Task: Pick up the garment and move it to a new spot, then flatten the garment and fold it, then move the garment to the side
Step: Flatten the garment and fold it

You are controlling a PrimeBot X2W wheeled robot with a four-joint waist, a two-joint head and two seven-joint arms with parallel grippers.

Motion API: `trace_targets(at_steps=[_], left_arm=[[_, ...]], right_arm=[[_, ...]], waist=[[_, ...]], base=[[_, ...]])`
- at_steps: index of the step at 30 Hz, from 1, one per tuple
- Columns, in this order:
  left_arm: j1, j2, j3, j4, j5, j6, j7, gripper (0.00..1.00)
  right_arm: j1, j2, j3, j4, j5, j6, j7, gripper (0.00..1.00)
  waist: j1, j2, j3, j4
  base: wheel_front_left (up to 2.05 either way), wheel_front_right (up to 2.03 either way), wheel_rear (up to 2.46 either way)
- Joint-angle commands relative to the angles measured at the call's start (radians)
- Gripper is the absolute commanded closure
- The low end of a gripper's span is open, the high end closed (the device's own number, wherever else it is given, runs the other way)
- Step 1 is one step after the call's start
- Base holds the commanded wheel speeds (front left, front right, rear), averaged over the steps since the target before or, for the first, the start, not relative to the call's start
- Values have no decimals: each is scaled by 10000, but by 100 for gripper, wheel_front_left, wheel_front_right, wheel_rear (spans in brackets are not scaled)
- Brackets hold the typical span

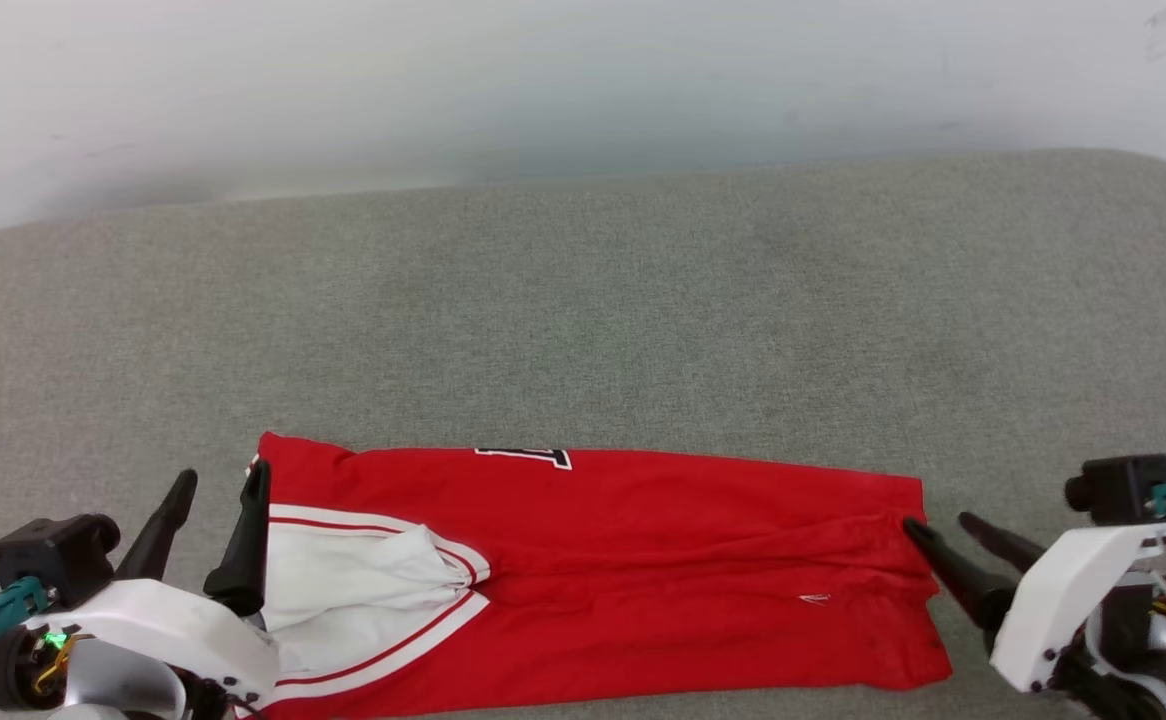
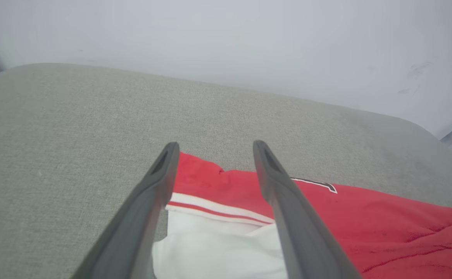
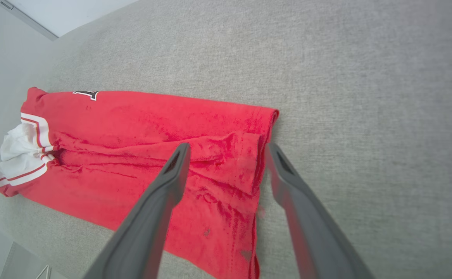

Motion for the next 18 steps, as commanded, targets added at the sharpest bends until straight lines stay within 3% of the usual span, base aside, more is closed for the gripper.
trace_targets(at_steps=[1, 9, 18], left_arm=[[-124, -67, -36, -109, 179, 97, -203, 0], [-458, -588, -67, -886, 1655, 1073, -1571, 0], [-502, -791, -408, -1585, 2736, 1455, -1867, 0]], right_arm=[[174, -52, -215, -156, -69, -4, 175, 0], [377, -167, -1963, -466, -567, -4, 1921, 0], [541, 514, -2513, -184, -687, -4, 3053, 0]], waist=[[1, -1, -94, 28], [1, -1, -172, 353], [1, -1, 195, 1080]], base=[[0, 0, 0], [0, 0, 0], [0, 0, 0]])
